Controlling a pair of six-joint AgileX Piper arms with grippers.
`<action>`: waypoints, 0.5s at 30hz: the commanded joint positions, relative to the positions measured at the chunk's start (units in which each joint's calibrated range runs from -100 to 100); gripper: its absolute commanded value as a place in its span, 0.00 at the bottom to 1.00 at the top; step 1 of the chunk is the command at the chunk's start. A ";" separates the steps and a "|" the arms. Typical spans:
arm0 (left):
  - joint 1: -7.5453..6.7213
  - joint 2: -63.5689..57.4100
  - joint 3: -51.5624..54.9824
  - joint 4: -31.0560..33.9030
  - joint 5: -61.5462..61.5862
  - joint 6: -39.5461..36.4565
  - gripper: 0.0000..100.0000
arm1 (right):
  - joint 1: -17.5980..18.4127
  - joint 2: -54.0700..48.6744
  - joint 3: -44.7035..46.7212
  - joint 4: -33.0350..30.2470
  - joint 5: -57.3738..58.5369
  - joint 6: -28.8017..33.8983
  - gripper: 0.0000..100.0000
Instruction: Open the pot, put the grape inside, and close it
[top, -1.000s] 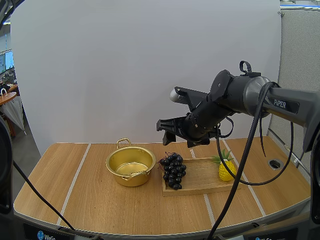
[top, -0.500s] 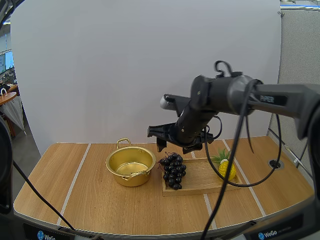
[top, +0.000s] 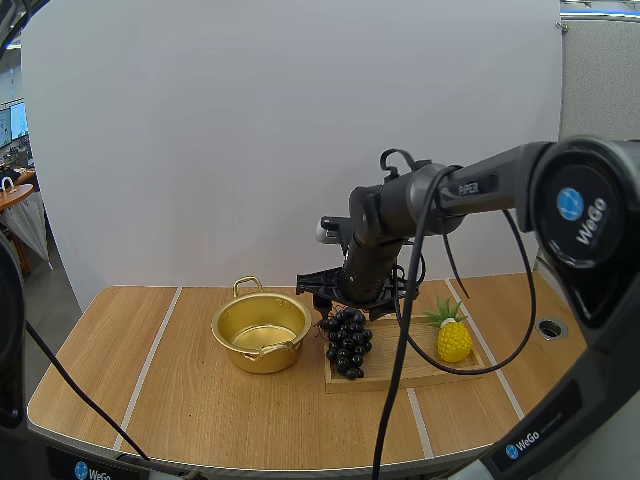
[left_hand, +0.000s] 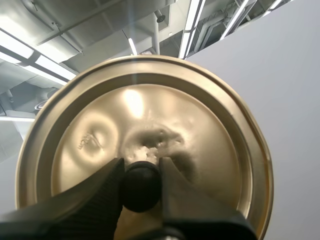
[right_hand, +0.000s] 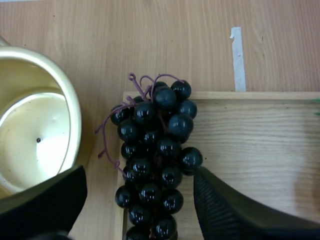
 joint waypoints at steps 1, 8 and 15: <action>-0.12 -0.46 -0.52 0.25 -2.82 -0.54 0.00 | 0.04 2.03 -0.38 -1.12 -3.78 0.63 1.00; -0.12 -0.46 -0.52 0.25 -2.82 -0.54 0.00 | 0.04 5.20 -0.38 -1.73 -7.81 0.75 1.00; -0.12 -0.46 -0.52 0.25 -2.82 -0.54 0.00 | 0.04 7.60 -0.38 -5.89 -8.66 4.29 1.00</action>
